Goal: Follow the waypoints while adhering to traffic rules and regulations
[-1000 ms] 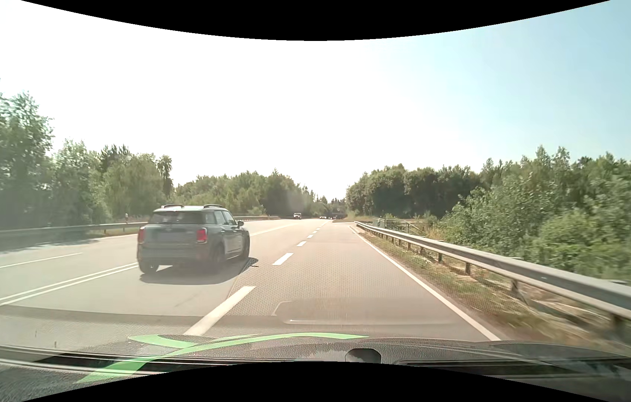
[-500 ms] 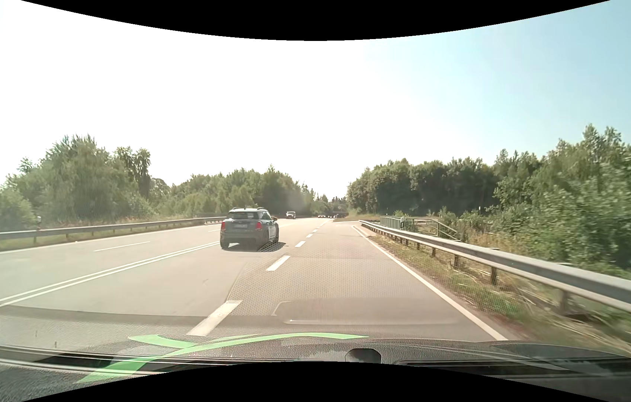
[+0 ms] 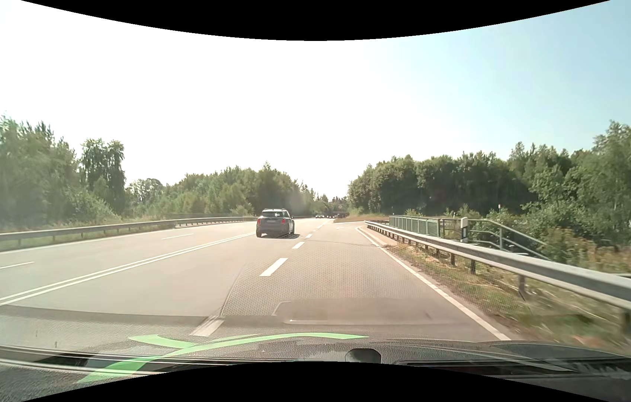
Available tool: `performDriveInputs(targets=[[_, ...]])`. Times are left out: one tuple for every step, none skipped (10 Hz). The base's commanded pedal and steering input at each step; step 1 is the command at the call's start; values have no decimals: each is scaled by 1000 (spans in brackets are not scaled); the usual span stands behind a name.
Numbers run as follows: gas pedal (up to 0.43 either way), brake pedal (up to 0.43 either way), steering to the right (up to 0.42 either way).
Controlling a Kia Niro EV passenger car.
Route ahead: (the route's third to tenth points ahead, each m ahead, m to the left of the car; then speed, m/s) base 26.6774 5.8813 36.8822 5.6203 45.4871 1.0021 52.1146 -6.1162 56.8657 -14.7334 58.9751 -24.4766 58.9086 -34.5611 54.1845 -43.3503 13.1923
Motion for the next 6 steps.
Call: performDriveInputs(targets=[[0,226,-2],[0,226,-2],[0,207,-2],[0,201,-1],[0,201,-1],[0,226,-1]])
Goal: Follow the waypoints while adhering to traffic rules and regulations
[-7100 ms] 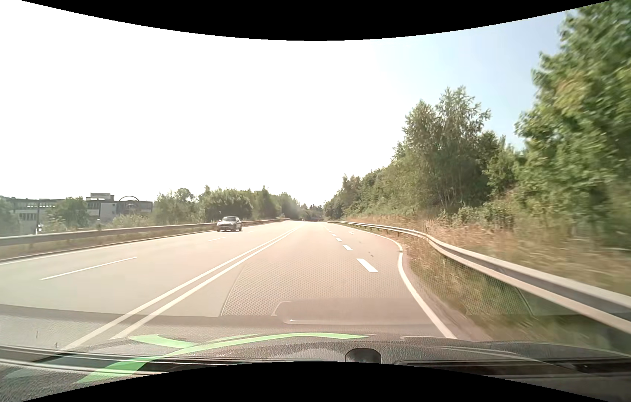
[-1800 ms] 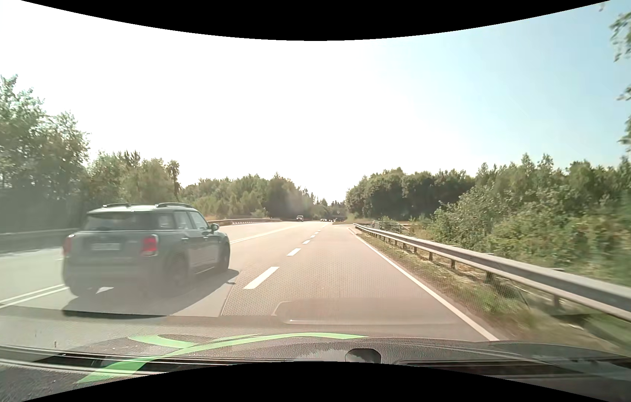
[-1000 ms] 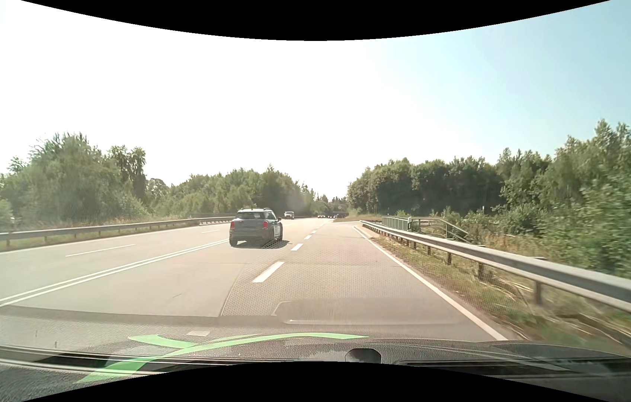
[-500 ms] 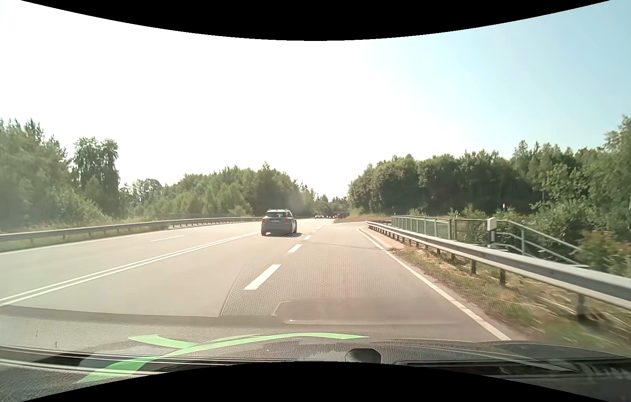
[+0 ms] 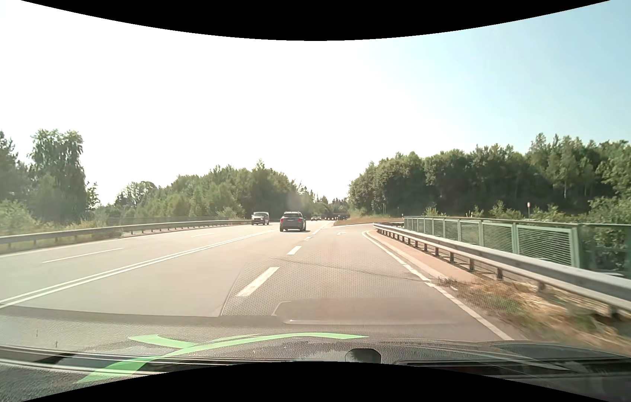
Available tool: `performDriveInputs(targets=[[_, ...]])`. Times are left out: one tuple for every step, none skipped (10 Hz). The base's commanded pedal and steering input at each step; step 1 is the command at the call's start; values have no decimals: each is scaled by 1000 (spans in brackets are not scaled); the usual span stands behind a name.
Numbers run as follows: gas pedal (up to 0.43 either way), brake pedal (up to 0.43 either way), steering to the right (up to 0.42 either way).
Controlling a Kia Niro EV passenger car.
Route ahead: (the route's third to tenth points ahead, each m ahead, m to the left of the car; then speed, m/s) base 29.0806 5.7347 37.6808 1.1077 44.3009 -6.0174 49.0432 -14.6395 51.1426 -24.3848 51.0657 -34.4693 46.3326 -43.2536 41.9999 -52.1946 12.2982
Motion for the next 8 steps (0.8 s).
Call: performDriveInputs(targets=[[0,232,-1],[0,232,-1],[0,226,-1],[0,220,0],[0,207,1],[0,201,2],[0,195,4],[0,195,6]])
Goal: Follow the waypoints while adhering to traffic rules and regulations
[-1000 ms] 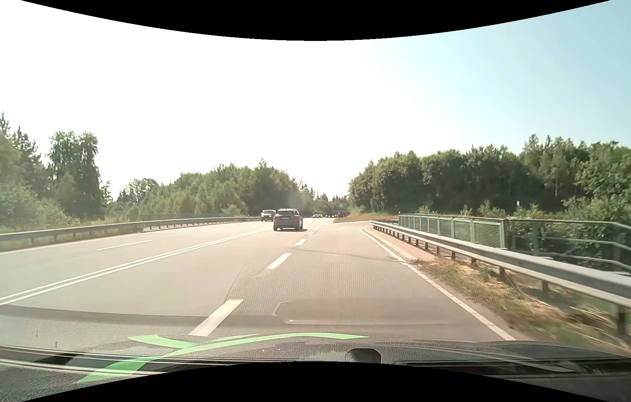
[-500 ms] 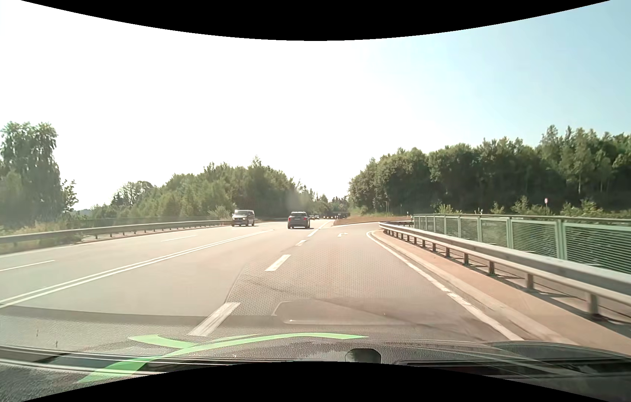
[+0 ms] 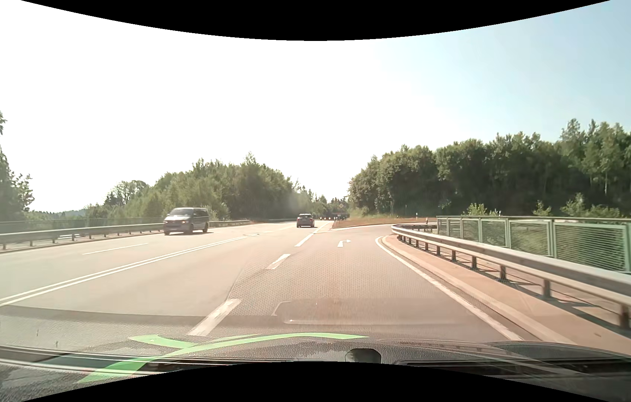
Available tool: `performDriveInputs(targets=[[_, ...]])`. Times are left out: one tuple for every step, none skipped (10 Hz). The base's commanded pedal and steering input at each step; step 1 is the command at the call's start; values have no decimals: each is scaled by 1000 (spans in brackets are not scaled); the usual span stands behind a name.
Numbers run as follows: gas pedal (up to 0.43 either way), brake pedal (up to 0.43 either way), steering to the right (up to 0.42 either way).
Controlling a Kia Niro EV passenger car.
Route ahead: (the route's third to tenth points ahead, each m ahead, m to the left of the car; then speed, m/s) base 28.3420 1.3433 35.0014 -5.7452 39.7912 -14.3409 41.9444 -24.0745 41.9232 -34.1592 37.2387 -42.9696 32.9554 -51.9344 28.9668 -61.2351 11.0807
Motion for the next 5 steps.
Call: performDriveInputs(targets=[[0,183,6],[0,183,6],[0,183,6],[0,177,6],[0,177,6]])
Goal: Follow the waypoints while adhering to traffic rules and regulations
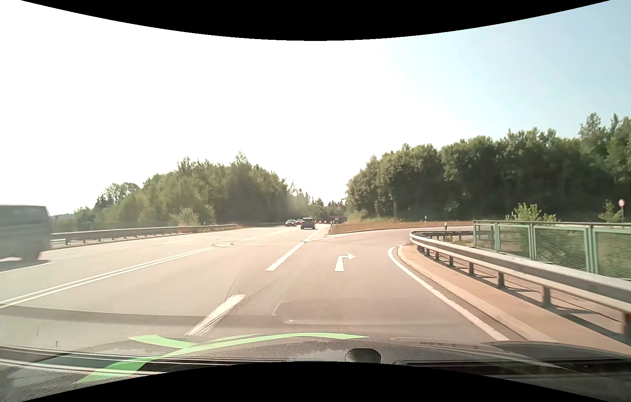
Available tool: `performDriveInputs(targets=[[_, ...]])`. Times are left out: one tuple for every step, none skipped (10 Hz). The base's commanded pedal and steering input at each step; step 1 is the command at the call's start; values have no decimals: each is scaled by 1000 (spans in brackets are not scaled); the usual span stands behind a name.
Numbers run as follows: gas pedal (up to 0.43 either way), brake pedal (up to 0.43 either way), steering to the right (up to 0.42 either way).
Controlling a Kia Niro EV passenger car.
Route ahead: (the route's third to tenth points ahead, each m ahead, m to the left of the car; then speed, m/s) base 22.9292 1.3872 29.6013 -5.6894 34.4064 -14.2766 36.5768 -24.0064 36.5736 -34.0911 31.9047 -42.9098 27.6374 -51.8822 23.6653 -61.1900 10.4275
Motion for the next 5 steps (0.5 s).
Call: performDriveInputs(targets=[[0,183,8],[0,201,13],[0,213,19],[0,226,29],[0,226,39]])
